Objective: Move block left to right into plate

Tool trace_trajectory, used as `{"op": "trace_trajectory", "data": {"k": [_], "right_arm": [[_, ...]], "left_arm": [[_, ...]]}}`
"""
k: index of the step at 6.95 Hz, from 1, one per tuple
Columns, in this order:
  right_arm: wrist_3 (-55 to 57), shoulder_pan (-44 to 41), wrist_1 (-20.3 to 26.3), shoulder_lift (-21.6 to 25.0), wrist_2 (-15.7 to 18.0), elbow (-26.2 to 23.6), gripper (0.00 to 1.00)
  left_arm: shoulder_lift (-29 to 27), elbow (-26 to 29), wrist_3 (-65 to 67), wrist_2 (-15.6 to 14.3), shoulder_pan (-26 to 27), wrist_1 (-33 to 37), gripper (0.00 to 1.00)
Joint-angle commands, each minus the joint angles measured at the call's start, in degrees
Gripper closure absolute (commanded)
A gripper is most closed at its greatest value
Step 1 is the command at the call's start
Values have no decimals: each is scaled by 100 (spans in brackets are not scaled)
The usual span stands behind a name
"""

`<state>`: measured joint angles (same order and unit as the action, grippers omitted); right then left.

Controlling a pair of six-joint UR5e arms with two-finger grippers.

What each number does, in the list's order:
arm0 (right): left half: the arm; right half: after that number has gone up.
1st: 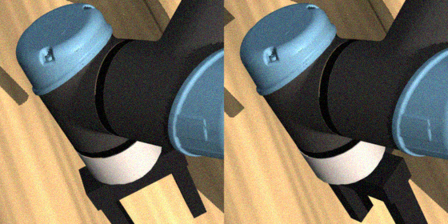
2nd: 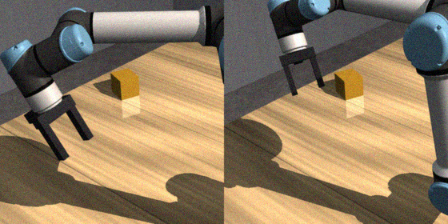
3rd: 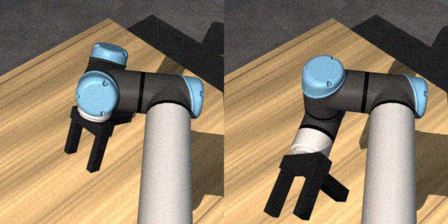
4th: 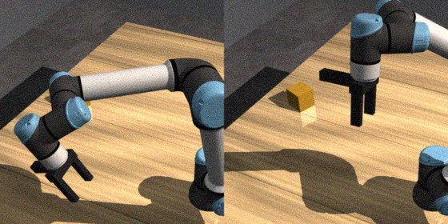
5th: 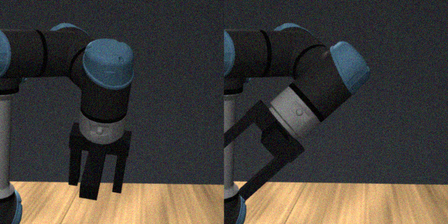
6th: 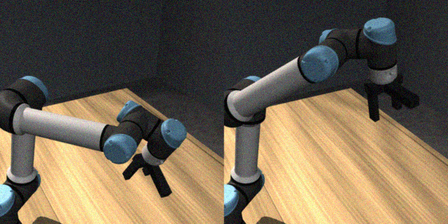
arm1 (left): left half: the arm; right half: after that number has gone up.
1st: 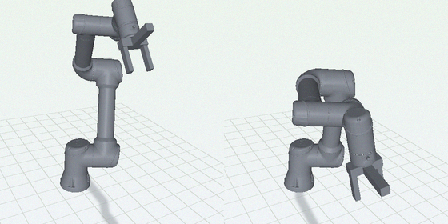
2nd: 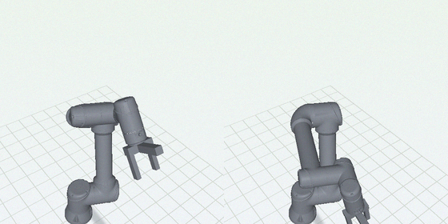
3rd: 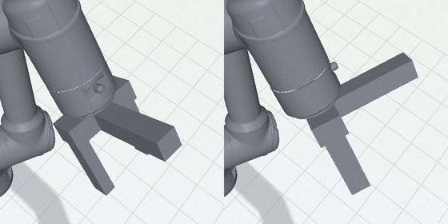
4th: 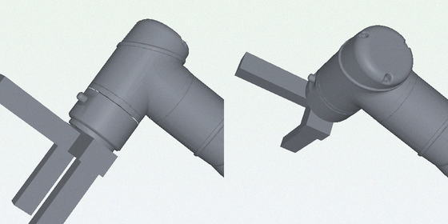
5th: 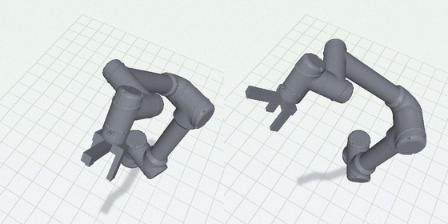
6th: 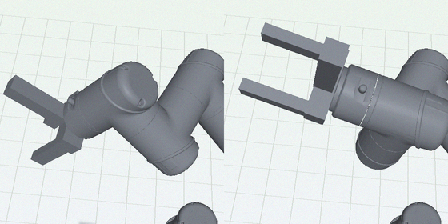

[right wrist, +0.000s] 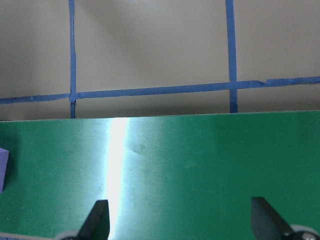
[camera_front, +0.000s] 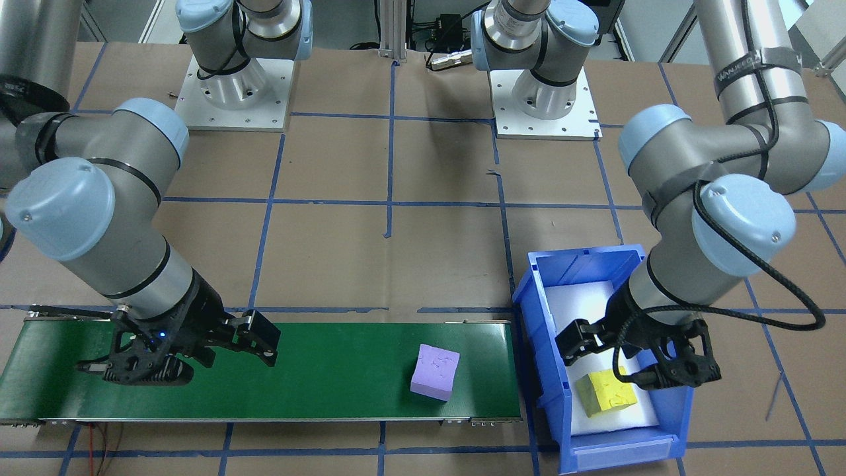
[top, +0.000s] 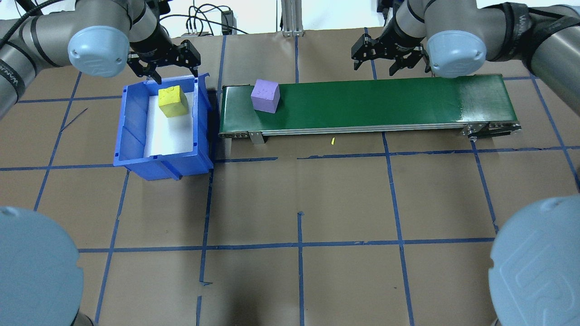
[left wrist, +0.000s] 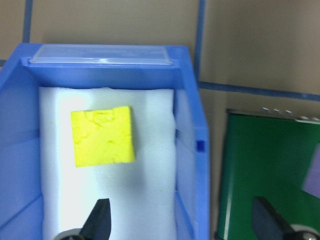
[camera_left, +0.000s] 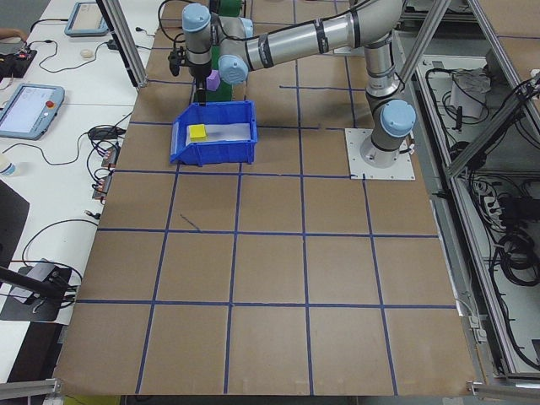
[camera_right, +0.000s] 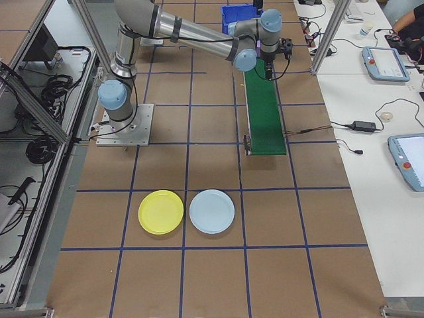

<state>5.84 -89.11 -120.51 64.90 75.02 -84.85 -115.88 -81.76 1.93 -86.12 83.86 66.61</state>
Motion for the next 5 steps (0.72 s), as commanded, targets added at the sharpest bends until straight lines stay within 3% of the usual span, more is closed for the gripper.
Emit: {"op": "trace_trajectory", "data": {"k": [1,3,5], "right_arm": [[696,-202,-17,-83,-75,4,0],[848,-229,-26,-153,-329,-41,0],[945,-229,-34,-153,-348,-250,0]], "left_arm": [[-573,29,-88,-1,-159,-628,0],[-734,-7,-148,-62,-168,-825,0],[-751,19,-175,-158,-177,-825,0]]}}
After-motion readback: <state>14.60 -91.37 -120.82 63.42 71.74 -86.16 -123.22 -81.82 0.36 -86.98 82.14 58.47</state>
